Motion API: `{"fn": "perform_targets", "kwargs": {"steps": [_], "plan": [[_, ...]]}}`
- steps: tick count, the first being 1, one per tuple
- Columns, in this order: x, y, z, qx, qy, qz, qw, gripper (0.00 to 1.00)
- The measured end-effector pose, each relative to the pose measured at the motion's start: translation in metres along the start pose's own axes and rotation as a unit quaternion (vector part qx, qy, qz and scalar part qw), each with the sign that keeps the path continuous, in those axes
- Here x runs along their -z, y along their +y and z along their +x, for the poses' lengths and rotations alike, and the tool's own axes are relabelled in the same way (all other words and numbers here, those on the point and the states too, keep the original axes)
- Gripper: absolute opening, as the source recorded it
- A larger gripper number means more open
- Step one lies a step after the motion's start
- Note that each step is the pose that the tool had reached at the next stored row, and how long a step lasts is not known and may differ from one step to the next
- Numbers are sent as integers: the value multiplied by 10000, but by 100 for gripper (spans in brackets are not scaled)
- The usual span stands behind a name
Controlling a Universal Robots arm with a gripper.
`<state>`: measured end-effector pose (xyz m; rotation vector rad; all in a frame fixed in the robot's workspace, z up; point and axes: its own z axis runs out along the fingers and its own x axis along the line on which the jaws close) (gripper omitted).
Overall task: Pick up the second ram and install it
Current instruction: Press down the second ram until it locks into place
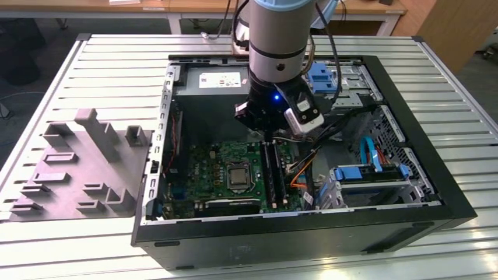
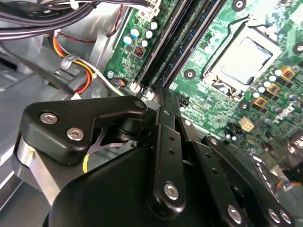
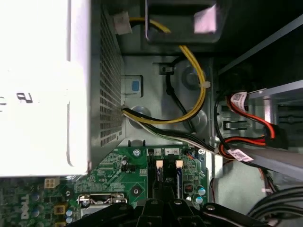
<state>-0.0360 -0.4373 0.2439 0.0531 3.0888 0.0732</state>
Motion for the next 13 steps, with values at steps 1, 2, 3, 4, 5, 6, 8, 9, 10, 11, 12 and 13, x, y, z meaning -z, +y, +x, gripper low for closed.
{"fn": "perform_targets", "kwargs": {"steps": [1, 2, 3, 4, 5, 6, 8, 9, 10, 11, 12, 13], "plan": [[31, 2, -2, 0, 0, -1, 10000, 11], [63, 3, -3, 0, 0, 0, 10000, 11], [93, 4, -5, 0, 0, 0, 10000, 11], [115, 6, -6, 0, 0, 0, 10000, 11], [127, 6, -6, 0, 0, 0, 10000, 11], [129, 6, -7, 0, 0, 0, 10000, 11], [129, 7, -7, 0, 0, -2, 10000, 11], [130, 7, -7, 0, -1, -2, 10000, 11], [131, 6, -7, 0, 0, 0, 10000, 11], [132, 3, -7, 0, 0, 1, 10000, 11], [132, -2, -7, 1, 0, 1, 10000, 11], [133, -11, -8, 1, 1, 1, 10000, 11]]}}
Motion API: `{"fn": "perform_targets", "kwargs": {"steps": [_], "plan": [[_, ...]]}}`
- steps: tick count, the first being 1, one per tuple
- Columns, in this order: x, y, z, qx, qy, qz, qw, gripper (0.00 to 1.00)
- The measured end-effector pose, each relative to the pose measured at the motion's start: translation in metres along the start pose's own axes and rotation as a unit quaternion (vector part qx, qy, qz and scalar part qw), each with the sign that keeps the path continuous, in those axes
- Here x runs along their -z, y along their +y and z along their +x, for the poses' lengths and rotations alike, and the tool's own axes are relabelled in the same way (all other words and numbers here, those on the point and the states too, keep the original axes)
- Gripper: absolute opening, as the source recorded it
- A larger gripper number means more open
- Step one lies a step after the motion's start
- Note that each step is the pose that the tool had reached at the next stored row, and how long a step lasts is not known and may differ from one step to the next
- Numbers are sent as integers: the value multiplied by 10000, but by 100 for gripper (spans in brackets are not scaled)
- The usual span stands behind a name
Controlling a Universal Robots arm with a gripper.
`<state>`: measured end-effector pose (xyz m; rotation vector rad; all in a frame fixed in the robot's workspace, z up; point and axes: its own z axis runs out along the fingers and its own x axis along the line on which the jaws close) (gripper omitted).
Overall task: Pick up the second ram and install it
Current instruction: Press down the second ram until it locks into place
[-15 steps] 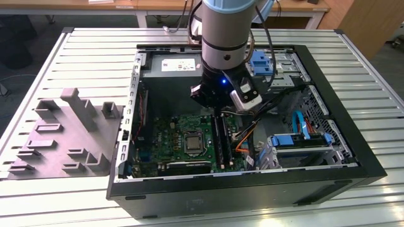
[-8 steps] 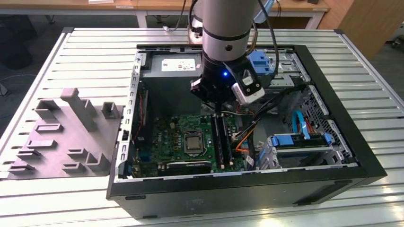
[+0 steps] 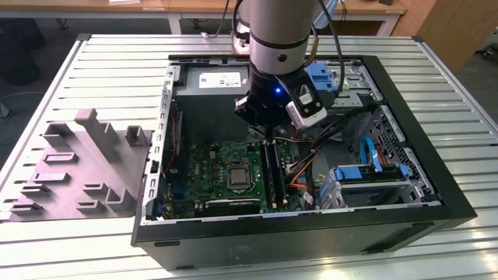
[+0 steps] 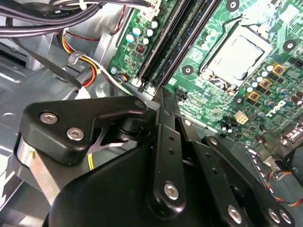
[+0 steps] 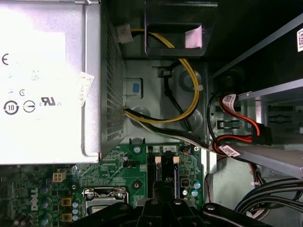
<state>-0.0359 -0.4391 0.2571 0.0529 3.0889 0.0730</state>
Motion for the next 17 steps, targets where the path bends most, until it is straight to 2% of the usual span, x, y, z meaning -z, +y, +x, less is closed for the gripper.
{"fn": "perform_targets", "kwargs": {"steps": [17], "plan": [[10, -330, -11, -1, 0, -1, 10000, 11]]}}
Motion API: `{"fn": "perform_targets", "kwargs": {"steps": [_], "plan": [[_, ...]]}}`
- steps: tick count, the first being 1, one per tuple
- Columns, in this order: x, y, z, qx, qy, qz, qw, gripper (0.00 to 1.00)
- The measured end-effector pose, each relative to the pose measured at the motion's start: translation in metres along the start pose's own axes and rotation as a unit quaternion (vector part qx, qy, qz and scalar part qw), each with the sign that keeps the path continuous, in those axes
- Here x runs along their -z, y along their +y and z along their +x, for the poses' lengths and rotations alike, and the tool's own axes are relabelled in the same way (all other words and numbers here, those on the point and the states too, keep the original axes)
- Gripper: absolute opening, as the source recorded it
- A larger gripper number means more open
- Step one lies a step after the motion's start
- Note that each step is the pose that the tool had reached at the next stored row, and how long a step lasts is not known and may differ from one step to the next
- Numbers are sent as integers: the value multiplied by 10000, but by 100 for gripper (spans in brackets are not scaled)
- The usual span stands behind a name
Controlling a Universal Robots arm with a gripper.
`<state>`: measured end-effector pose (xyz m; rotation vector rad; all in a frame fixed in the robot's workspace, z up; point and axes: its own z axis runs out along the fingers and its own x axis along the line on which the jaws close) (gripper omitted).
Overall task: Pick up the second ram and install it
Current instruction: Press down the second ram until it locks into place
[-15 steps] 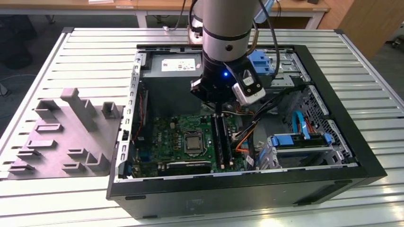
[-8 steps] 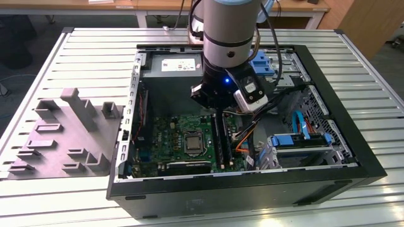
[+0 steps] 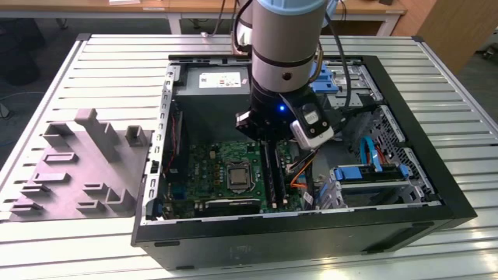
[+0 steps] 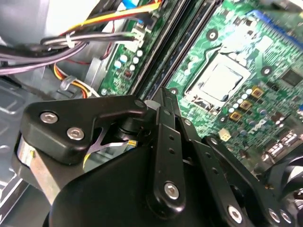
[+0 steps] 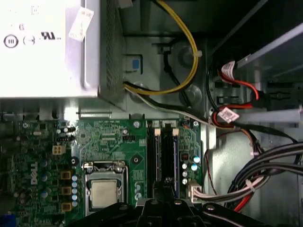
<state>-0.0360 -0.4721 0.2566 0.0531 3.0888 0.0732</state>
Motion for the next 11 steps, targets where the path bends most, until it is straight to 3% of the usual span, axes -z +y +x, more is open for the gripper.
{"fn": "perform_targets", "kwargs": {"steps": [11], "plan": [[8, -291, -10, -1, 0, -1, 10000, 11]]}}
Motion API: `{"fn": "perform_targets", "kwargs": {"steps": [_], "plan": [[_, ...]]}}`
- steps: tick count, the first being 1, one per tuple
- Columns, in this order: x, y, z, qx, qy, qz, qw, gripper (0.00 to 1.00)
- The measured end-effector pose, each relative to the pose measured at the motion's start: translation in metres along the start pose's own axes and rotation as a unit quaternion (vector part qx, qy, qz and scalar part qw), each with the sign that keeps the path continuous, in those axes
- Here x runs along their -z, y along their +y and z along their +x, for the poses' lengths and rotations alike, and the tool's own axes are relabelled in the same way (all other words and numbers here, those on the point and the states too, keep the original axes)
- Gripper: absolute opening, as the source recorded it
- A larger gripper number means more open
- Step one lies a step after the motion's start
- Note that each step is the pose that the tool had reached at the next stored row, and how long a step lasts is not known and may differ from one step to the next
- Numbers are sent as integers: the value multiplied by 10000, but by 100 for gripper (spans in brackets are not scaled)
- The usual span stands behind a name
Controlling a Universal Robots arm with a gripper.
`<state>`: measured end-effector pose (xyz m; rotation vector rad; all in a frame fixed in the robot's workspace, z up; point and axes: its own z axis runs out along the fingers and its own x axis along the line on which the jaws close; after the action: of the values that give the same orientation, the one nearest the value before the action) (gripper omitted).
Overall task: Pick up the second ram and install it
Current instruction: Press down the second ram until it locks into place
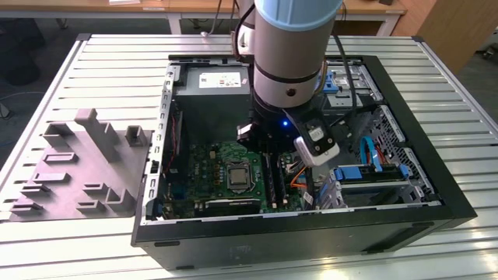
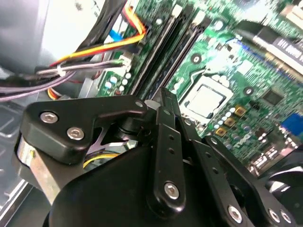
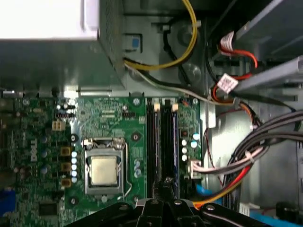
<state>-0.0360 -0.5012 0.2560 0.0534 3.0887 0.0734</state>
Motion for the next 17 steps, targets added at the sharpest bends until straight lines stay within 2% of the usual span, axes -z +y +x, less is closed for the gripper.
{"fn": "perform_targets", "kwargs": {"steps": [8, 14, 17], "plan": [[2, -208, -7, 0, 0, 1, 10000, 11], [-25, -260, -7, -1, 0, 0, 10000, 11], [-66, -279, -6, -3, 0, 1, 10000, 11]]}}
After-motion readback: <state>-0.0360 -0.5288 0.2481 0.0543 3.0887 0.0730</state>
